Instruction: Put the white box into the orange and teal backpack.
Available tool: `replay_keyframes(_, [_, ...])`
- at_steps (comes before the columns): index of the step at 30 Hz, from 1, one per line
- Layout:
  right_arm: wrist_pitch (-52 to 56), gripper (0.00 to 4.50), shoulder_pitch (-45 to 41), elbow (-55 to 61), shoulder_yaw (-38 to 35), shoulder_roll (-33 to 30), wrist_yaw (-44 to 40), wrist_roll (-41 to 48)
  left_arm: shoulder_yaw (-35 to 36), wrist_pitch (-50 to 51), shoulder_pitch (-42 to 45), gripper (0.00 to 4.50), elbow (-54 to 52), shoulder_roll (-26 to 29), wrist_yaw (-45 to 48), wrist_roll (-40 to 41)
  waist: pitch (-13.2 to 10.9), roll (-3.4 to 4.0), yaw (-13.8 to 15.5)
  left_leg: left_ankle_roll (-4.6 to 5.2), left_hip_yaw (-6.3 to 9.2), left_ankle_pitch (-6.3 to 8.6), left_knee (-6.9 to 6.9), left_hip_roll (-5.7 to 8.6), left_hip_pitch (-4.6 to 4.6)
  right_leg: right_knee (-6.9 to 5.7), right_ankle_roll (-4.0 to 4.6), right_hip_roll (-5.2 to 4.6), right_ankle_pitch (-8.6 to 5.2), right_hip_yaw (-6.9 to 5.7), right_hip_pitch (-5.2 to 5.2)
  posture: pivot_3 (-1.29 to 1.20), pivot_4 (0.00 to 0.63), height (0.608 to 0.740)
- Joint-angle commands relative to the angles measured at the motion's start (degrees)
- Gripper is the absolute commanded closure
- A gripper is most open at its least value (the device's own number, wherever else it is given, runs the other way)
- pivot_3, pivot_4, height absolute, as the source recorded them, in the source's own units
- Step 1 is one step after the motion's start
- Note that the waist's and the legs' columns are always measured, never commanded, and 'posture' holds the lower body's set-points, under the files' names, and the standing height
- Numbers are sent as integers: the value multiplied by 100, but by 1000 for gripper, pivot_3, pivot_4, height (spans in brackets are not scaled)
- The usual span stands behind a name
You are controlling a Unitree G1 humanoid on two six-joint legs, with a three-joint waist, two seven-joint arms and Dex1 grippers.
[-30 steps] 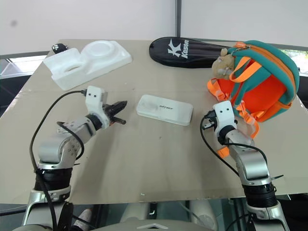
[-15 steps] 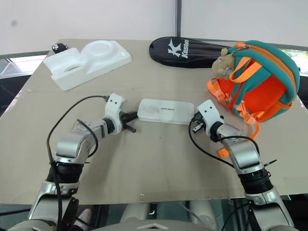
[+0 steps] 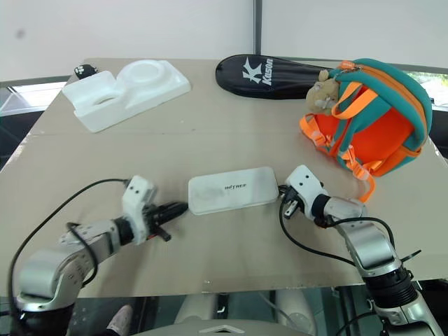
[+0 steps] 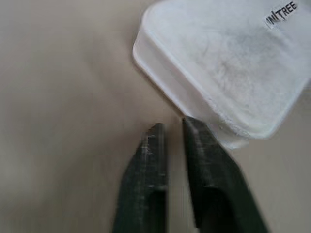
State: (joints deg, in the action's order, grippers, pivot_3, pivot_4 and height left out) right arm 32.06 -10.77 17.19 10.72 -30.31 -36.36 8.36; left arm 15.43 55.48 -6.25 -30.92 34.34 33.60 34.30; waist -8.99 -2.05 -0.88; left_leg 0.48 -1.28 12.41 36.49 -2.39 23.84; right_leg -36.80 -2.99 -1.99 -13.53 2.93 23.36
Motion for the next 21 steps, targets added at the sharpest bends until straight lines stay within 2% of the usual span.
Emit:
replay_keyframes(1, [-256, 4500, -57, -53, -207, -146, -101, -8, 750, 350, -199, 1821, -60, 192, 221, 647, 1, -1, 8, 0, 1, 0, 2, 1, 0, 0, 0, 0, 0, -2, -1, 0, 150, 740])
replay_keyframes(3, [-355, 4500, -128, -180, -219, -175, -125, -35, 1110, 925, -203, 678, 113, 307, 331, 1255, 1, -1, 8, 0, 0, 0, 7, 0, 0, 0, 0, 0, 0, -2, -2, 0, 150, 740])
replay_keyframes(5, [-476, 4500, -226, -310, -183, -209, -157, -96, 1373, 1520, -27, 70, 306, 337, 223, 1788, 0, 0, 3, 0, -1, 0, 10, 1, -1, 0, 0, -1, 0, -1, -2, 0, 150, 740])
replay_keyframes(10, [-812, 4500, -535, -680, 117, -97, -247, -323, 1347, 2490, 937, 70, 900, -138, -432, 2575, 1, -3, 15, 0, 6, 0, 13, 4, 0, -1, -2, -1, 0, -7, -9, 0, 150, 740])
replay_keyframes(14, [-1057, 4500, -842, -979, 479, 83, -304, -597, 1103, 2798, 1651, 70, 1542, -706, -922, 2594, 2, -8, 6, 0, 7, 0, 15, 5, -1, -1, -24, 1, 14, -7, -13, 0, 150, 740])
replay_keyframes(21, [-1223, 4500, -1169, -1311, 832, 625, -340, -759, 665, 2837, 2315, 70, 2241, -1090, -986, 2525, 5, -7, 11, 0, 11, 0, 13, 5, -5, -4, -23, 5, 14, -5, -15, 0, 150, 740])
